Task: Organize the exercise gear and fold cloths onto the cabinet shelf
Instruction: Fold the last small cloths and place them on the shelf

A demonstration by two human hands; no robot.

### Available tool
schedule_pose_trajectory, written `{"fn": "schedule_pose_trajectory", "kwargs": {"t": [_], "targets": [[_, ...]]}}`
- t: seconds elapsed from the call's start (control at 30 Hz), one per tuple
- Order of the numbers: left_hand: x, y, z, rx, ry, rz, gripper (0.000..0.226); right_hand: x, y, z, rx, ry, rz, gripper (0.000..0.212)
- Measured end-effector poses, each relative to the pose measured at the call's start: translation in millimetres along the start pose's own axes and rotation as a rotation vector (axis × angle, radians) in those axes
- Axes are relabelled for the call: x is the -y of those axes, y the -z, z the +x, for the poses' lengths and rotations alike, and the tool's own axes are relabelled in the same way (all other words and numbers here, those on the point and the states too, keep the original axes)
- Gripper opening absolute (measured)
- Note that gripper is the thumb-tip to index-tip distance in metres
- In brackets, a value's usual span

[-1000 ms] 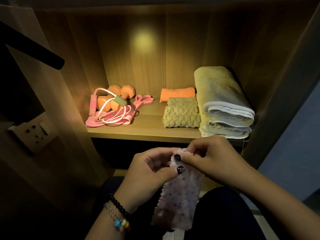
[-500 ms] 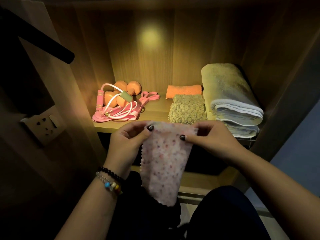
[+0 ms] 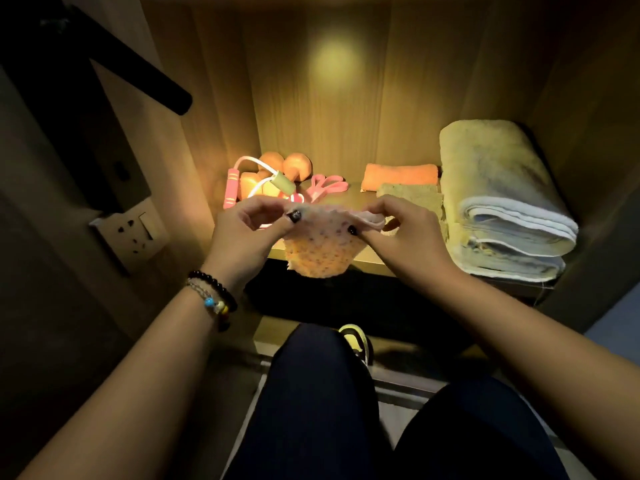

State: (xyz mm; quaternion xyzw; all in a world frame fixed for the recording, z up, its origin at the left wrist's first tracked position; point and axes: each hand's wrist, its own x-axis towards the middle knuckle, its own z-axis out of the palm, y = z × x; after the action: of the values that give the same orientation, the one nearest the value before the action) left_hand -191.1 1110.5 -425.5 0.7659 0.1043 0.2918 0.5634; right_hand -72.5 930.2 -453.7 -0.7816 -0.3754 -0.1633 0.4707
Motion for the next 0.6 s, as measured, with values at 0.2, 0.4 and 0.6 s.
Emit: {"fn": "schedule_pose_trajectory", "kwargs": {"t": [0.2, 0.4, 0.6], "targets": [[46, 3, -79, 0.145, 0.036, 0.133, 0.024, -10, -14, -91, 0.129, -0.118, 0.161, 0.016], [78, -7, -143, 0.009, 0.194, 0.019, 0.016, -13, -13, -152, 0.193, -0.190, 0.238, 0.016], [83, -8, -180, -0.074, 0.315, 0.007, 0.014, -3, -16, -174, 0.198, -0.183, 0.242, 0.027]]}}
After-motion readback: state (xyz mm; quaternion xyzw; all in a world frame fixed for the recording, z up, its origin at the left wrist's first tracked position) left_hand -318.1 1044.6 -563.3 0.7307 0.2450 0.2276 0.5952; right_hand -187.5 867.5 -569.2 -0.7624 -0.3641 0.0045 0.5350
